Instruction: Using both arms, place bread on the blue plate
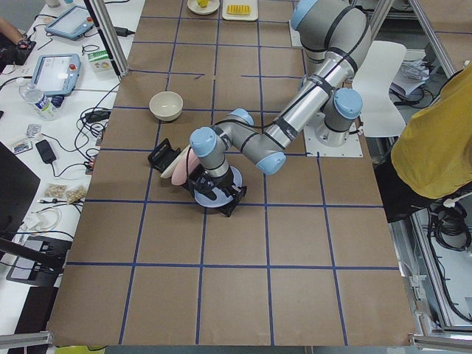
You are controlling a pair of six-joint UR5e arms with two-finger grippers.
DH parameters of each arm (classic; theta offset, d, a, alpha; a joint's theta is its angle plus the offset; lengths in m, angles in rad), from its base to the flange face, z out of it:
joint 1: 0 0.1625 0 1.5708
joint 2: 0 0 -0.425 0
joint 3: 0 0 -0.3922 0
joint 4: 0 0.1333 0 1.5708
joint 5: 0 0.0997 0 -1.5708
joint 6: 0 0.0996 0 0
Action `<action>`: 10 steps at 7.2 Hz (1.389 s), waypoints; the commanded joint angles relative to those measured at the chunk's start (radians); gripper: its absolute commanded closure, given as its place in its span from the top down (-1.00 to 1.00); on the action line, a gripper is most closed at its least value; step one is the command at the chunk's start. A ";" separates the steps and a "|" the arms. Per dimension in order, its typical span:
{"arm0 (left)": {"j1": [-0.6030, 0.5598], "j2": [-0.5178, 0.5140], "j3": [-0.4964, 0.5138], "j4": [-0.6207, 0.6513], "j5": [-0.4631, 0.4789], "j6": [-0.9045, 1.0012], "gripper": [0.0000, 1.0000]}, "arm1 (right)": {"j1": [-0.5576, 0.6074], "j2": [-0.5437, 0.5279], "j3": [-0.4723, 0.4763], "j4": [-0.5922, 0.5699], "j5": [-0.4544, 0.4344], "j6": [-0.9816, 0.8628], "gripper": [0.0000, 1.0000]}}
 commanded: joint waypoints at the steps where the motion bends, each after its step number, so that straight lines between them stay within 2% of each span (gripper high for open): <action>1: 0.004 -0.001 0.001 0.016 -0.007 -0.001 -0.73 | 0.002 -0.001 0.001 0.000 0.000 -0.001 1.00; 2: 0.006 -0.001 0.003 0.017 -0.017 -0.001 -0.77 | 0.002 0.001 0.001 -0.001 0.000 -0.001 1.00; 3: 0.007 0.001 0.001 0.016 -0.048 0.002 -1.00 | 0.002 0.001 0.001 -0.001 -0.001 -0.001 1.00; 8: 0.038 0.092 0.029 -0.032 -0.040 0.051 -1.00 | 0.000 0.001 0.001 -0.006 -0.001 -0.001 1.00; 10: 0.038 0.180 0.093 -0.201 -0.040 0.077 -1.00 | 0.000 0.001 0.001 -0.004 -0.003 -0.001 1.00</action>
